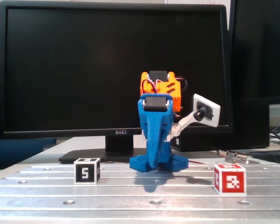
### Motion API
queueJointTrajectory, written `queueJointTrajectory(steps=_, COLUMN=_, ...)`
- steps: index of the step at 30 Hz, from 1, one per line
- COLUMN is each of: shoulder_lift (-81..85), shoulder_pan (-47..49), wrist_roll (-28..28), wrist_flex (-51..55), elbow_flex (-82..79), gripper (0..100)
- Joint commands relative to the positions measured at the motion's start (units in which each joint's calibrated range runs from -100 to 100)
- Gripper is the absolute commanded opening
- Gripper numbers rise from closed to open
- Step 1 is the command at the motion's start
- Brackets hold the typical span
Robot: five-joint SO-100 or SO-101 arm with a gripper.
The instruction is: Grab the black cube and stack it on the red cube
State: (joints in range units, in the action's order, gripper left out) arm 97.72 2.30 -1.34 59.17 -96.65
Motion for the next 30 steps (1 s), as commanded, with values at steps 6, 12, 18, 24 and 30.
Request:
queueJointTrajectory(steps=6, shoulder_lift=-20.69, shoulder_pan=-0.49, wrist_roll=1.86, wrist_flex=-0.22, elbow_flex=18.18, gripper=5)
queueJointTrajectory(steps=12, shoulder_lift=-39.07, shoulder_pan=-2.85, wrist_roll=1.97, wrist_flex=2.43, elbow_flex=32.65, gripper=5)
queueJointTrajectory(steps=18, shoulder_lift=-55.61, shoulder_pan=-9.42, wrist_roll=7.91, wrist_flex=10.73, elbow_flex=48.48, gripper=5)
queueJointTrajectory(steps=24, shoulder_lift=-69.31, shoulder_pan=-17.1, wrist_roll=10.75, wrist_flex=19.79, elbow_flex=64.58, gripper=5)
queueJointTrajectory(steps=30, shoulder_lift=-77.0, shoulder_pan=-24.78, wrist_roll=17.75, wrist_flex=26.8, elbow_flex=75.07, gripper=5)
